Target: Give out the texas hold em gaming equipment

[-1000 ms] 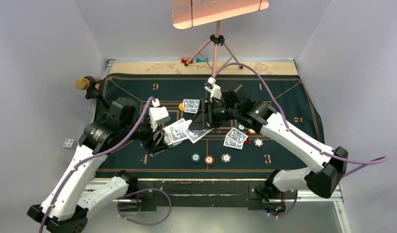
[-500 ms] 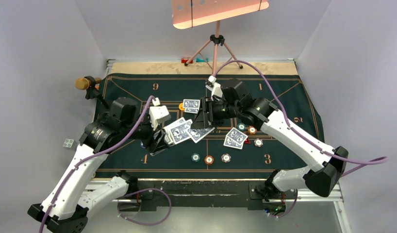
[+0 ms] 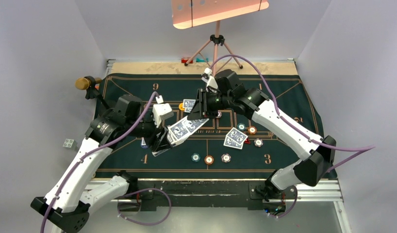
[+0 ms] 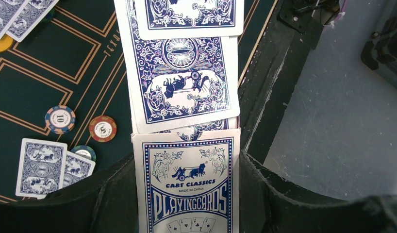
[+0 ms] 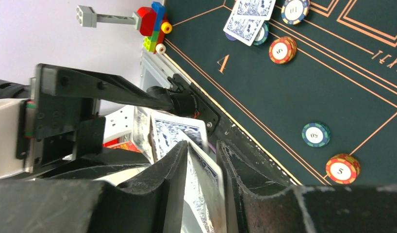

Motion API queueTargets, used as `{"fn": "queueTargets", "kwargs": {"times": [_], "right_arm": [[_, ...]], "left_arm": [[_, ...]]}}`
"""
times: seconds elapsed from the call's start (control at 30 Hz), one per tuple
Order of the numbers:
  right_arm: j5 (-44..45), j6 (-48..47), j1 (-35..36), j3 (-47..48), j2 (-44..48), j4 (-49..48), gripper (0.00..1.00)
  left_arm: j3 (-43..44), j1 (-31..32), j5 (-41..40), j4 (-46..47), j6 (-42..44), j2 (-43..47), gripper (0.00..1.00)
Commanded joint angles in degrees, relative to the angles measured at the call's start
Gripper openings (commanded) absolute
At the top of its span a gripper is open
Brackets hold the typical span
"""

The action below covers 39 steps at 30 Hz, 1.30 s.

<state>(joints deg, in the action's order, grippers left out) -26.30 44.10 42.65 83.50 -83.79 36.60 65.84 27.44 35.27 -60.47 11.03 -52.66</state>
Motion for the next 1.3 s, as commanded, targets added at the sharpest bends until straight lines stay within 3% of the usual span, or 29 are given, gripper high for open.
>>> {"fn": "queueTargets", "kwargs": {"times": [0.0, 0.43, 0.77, 1.27], "right_arm": [[0.48, 0.16, -0.25, 3.88, 0.33, -0.07, 0.32], [2.22, -2.45, -0.43, 1.82, 0.24, 1.76, 0.43], [2.30, -2.08, -0.87, 2.71, 0.22, 2.62, 0.31], [5.17, -4.50, -1.27, 6.92, 1.52, 3.62, 0.31]], "left_arm": [[0.34, -0.20, 2.19, 2.53, -1.19, -0.47, 0.09], [1.00, -0.21, 0.89, 2.36, -1.34, 0.54, 0.06], [0.62, -0.29, 0.77, 2.23, -1.57, 0.71, 0.06], [-0.07, -0.63, 1.29, 2.65, -2.41, 1.21, 0.06]]}}
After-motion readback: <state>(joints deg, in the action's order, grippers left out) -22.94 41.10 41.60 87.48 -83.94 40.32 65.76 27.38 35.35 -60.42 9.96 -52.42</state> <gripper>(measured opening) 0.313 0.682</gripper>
